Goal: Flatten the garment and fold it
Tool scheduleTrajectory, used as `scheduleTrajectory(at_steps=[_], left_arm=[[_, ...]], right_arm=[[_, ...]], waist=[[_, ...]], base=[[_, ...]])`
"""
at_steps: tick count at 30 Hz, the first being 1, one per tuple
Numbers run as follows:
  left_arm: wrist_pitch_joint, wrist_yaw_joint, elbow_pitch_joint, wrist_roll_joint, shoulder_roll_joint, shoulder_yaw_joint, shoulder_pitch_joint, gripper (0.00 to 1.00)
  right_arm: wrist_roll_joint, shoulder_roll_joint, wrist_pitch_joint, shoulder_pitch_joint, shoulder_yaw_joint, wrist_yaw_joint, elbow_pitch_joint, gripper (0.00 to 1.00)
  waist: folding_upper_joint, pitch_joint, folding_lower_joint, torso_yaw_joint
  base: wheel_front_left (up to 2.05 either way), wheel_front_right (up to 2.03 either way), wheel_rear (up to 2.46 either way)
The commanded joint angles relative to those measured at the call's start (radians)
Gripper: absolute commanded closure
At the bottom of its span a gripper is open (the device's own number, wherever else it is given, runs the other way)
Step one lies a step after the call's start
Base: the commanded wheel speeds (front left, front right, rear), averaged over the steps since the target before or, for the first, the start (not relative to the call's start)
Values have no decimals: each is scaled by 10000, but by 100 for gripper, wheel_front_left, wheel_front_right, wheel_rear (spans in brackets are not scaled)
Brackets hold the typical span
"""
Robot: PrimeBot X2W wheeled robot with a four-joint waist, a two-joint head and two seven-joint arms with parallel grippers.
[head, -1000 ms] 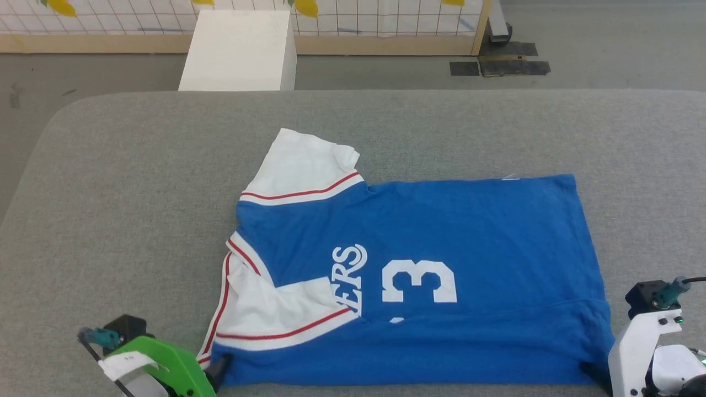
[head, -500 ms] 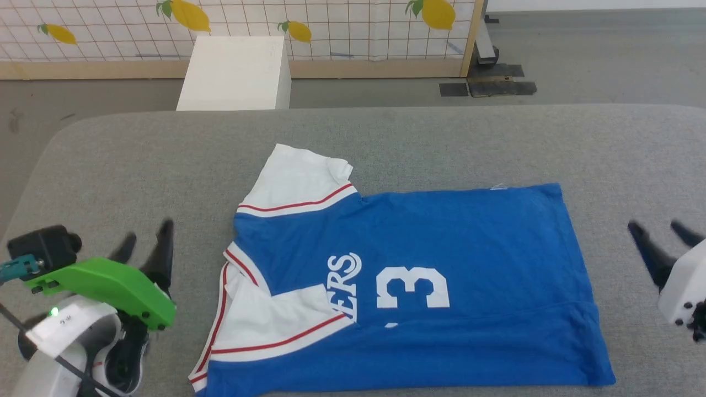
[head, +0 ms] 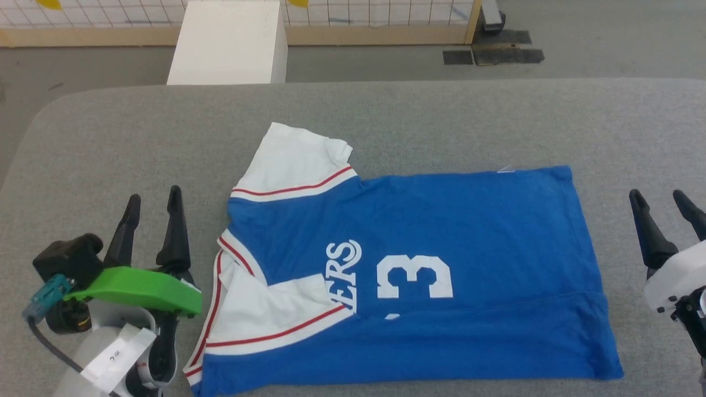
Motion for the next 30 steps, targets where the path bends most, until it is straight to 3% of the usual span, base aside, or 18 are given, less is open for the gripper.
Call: scheduleTrajectory(at_steps=[1,7,13,21,30], left_arm=[[-140,-117,182,172,-43,-30,-332,0],[-135,-441,926,538,-89,-463,-1320,0],[630,-692,1773,1058,32,-1070,-3046,0],[2822,-1044,3629,1416,-36,-1803,-6261,0],[6574,-1053,6072,964,-457,-2220,-9230,0]], right_arm=[[-62,33,-156,-298,57,-15,54,0],[-40,-54,-363,-749,185,-15,154,0],[6,-234,-326,-1235,332,-15,78,0],[57,-395,-138,-1703,521,-15,-225,0],[55,-452,47,-1843,662,-15,-626,0]], waist=[[0,333,0,30],[0,1055,0,91],[0,1785,0,155],[0,2780,0,105],[0,3640,0,-253]], base=[[0,0,0],[0,0,0],[0,0,0],[0,0,0],[0,0,0]])
